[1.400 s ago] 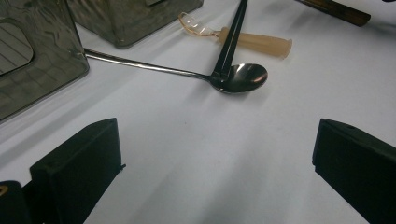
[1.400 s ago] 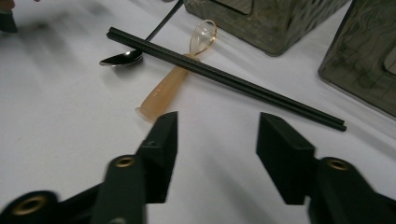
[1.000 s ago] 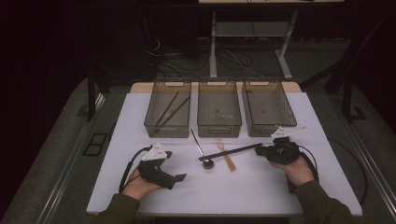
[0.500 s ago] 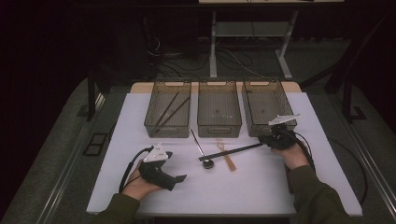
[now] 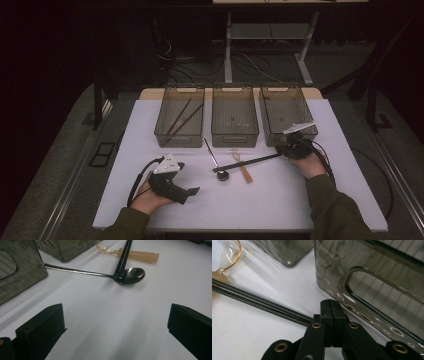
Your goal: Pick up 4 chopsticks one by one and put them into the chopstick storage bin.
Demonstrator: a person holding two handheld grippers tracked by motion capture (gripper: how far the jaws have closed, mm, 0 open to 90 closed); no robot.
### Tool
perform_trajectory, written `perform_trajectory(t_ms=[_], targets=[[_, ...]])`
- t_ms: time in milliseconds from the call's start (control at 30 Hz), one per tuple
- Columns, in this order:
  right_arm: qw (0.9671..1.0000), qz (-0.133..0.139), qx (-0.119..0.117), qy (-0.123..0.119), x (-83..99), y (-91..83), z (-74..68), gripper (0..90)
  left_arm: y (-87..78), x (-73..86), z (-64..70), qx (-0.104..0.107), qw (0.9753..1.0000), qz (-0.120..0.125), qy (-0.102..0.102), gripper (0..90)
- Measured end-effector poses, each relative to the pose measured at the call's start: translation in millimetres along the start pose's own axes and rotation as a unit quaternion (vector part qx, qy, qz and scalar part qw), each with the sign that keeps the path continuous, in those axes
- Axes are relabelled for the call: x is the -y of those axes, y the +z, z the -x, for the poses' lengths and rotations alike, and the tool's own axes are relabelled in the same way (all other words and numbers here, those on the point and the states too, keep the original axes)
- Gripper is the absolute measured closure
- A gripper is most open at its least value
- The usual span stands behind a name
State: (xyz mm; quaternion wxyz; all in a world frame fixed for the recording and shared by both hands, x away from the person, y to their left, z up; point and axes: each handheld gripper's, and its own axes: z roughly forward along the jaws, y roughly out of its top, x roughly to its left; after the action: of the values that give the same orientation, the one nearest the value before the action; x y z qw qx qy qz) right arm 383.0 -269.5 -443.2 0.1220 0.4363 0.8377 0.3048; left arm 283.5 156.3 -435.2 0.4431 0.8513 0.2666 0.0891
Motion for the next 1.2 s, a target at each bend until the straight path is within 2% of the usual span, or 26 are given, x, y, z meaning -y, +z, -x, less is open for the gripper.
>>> perform_trajectory(t_ms=[633,1200], targets=[[0.9999,-0.01,-0.004,0.004,6.6,-5.4,-2.1,89.5,-1.2,-0.1,0.1,0.0,1.0,0.004,0.0,0.1],[0.9994,-0.026,-0.011,-0.018,15.4,-14.7,-11.6,89.4,-2.3,-0.4,0.0,-0.001,1.0,0.005,0.003,0.1]])
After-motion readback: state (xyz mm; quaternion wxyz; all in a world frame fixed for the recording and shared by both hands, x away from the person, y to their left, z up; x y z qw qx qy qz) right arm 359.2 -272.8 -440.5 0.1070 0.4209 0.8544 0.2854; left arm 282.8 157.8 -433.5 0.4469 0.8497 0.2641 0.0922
